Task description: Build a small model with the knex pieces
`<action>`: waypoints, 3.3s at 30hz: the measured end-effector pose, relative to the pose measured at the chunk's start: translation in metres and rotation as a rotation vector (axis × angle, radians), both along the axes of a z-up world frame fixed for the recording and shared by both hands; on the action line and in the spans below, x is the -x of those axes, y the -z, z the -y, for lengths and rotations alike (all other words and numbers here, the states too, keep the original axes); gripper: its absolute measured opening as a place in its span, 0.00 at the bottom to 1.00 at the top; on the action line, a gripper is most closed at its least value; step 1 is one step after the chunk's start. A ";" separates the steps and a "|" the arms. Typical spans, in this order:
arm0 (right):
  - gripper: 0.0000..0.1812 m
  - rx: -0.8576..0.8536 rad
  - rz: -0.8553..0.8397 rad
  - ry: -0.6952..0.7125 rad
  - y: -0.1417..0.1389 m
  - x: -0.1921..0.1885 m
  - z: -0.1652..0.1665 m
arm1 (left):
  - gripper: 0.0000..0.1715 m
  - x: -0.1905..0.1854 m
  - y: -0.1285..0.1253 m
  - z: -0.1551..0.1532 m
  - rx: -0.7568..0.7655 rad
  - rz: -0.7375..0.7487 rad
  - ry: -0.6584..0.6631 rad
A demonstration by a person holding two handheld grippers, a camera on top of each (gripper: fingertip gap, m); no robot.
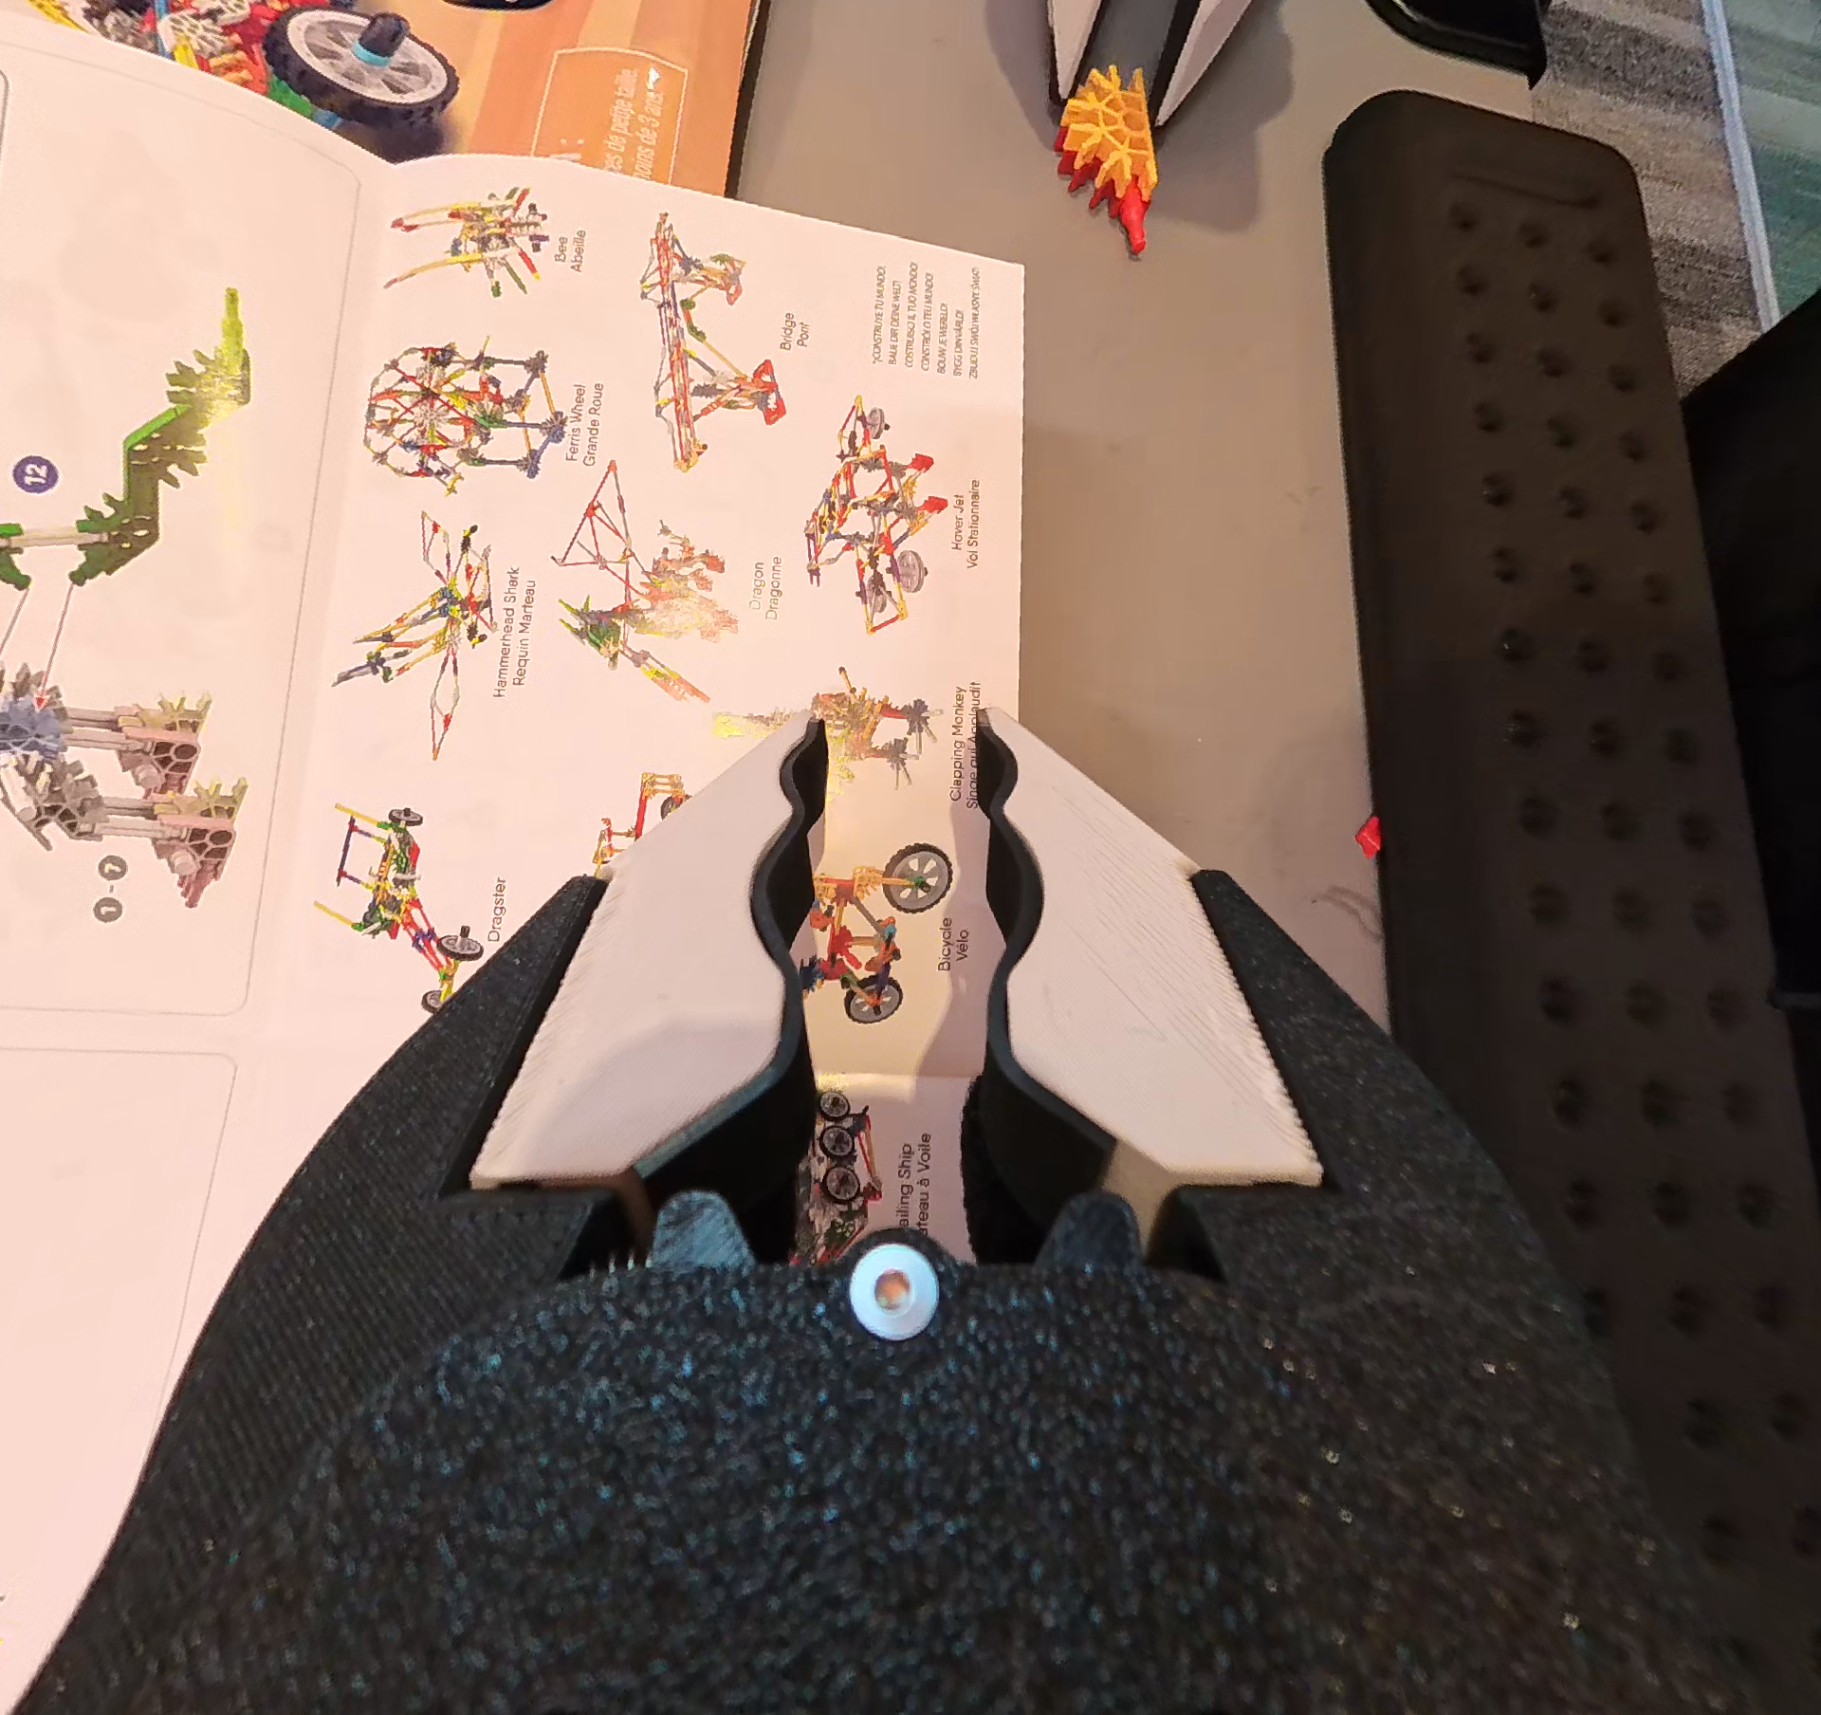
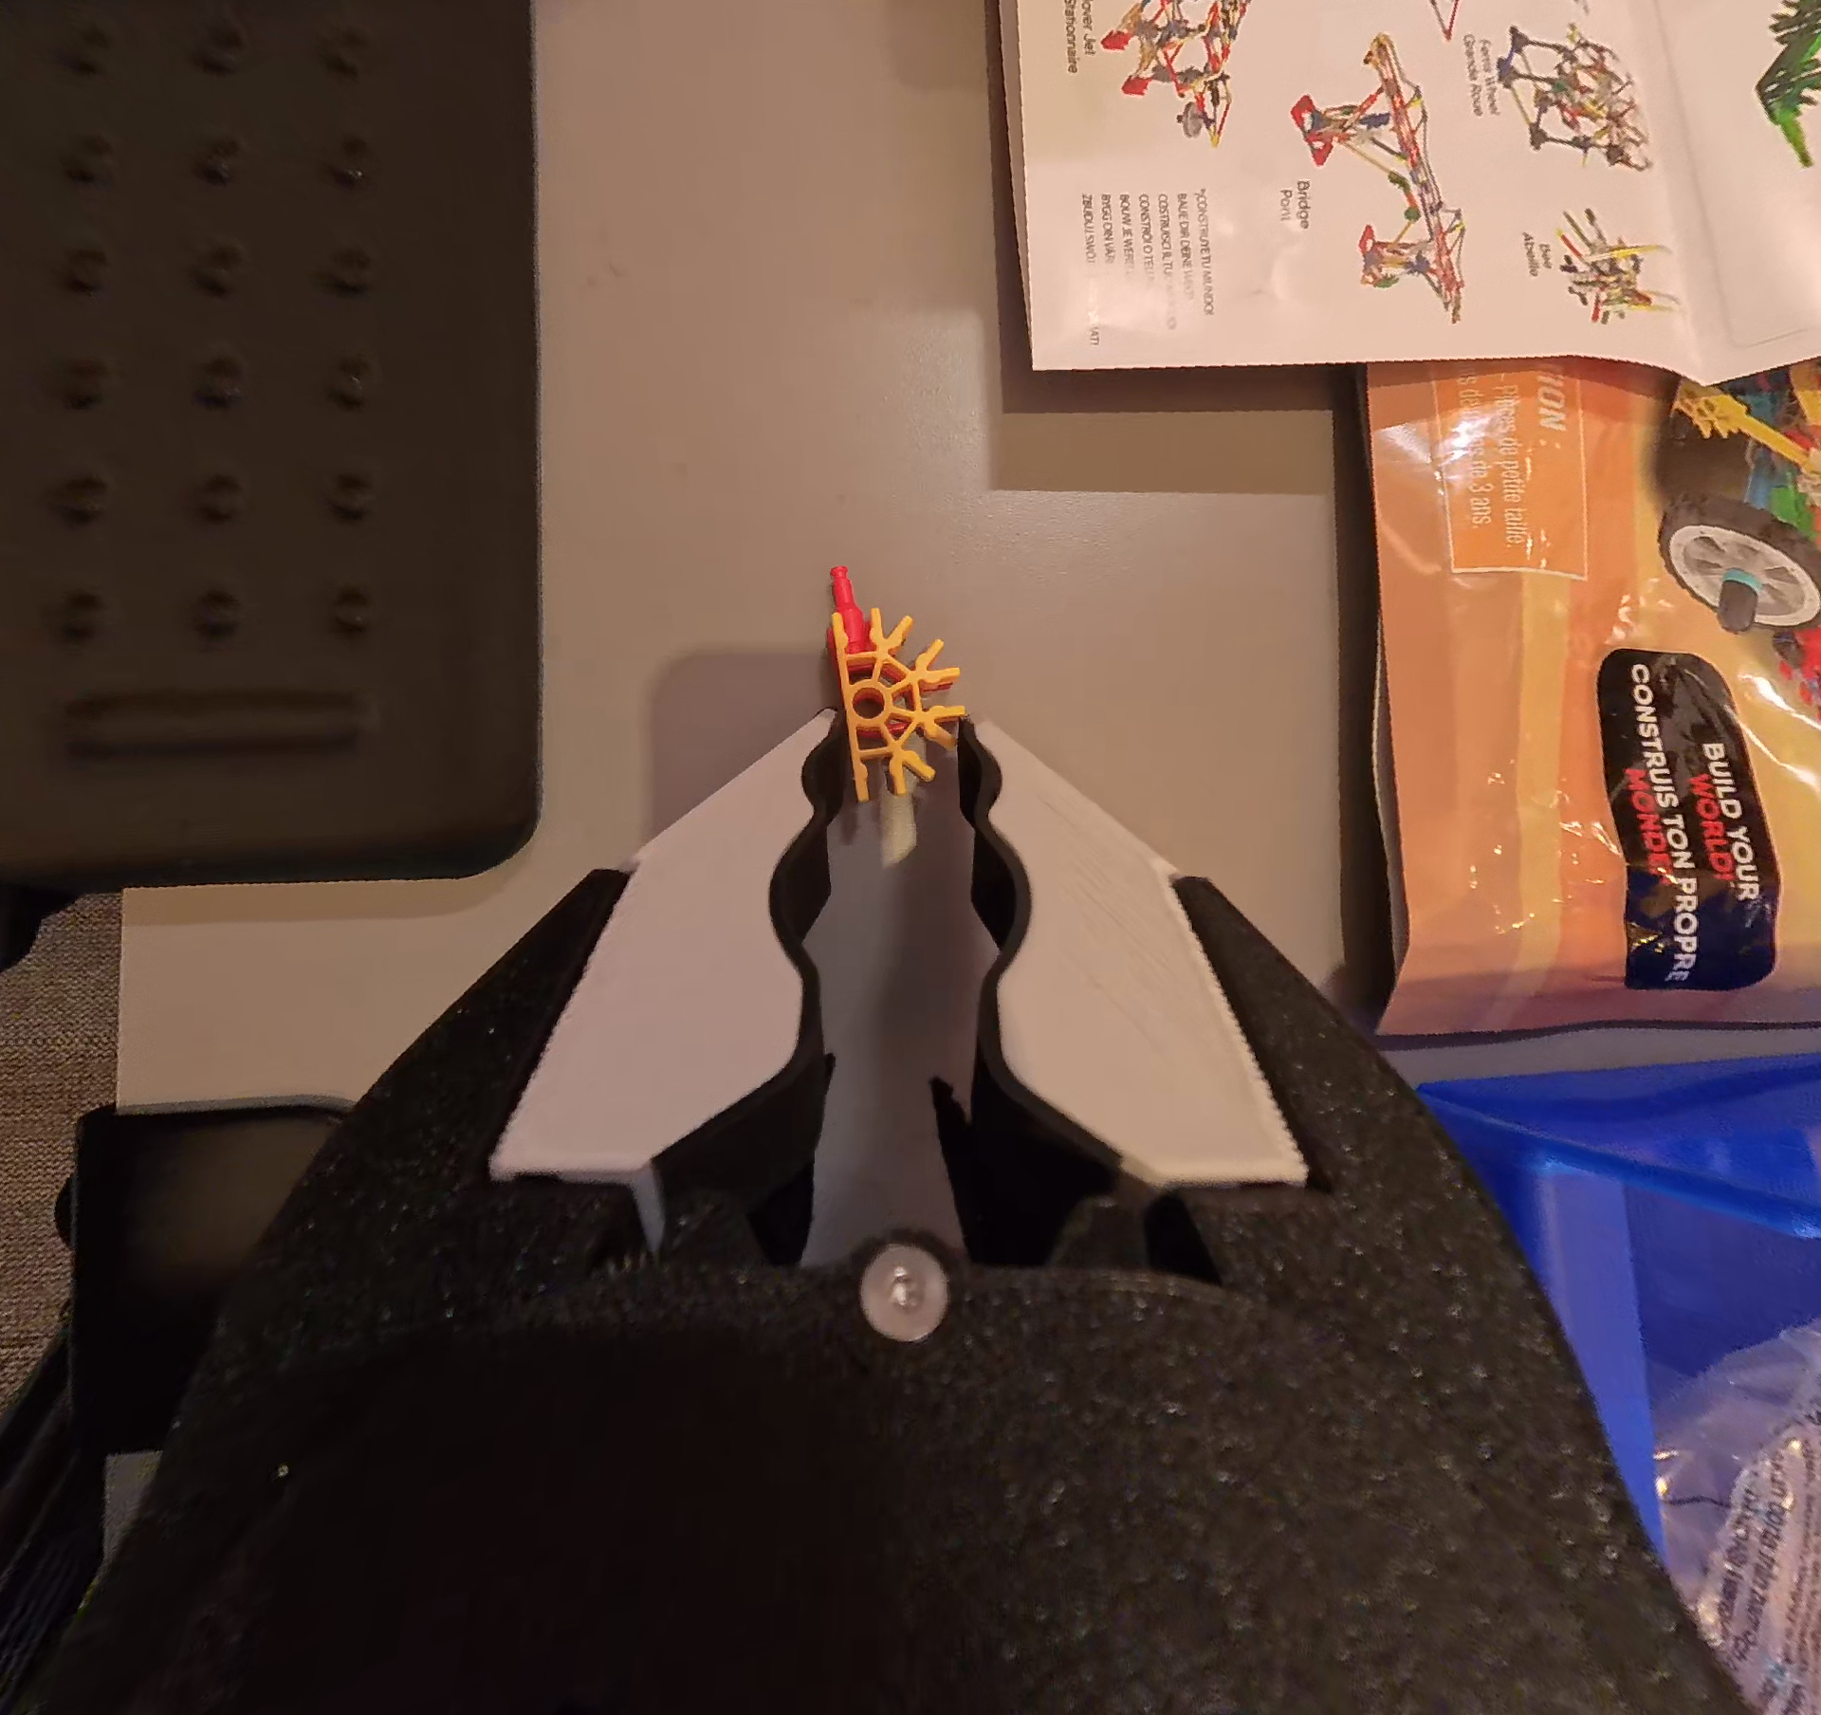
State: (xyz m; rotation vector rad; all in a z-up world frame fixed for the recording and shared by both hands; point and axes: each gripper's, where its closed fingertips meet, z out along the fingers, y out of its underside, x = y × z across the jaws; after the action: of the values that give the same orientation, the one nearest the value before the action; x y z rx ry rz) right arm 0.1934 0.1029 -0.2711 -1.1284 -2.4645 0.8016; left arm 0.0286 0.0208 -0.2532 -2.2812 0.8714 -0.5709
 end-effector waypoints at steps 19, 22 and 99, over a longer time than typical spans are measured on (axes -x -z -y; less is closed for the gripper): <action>0.12 0.000 0.006 0.000 0.000 -0.001 -0.001 | 0.16 -0.001 0.002 0.000 0.006 -0.001 0.006; 0.13 0.002 0.010 -0.004 0.001 -0.001 0.000 | 0.16 -0.001 0.002 0.000 0.007 -0.002 0.006; 0.16 0.240 -0.412 0.028 -0.052 0.150 0.137 | 0.29 0.437 -0.032 0.106 0.223 -0.770 -0.322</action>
State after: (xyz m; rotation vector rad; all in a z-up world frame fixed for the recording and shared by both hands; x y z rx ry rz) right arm 0.0435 -0.0346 -0.2192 -0.9533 -2.0484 1.2114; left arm -0.4088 -0.0847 -0.2212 -2.8101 0.7620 0.4107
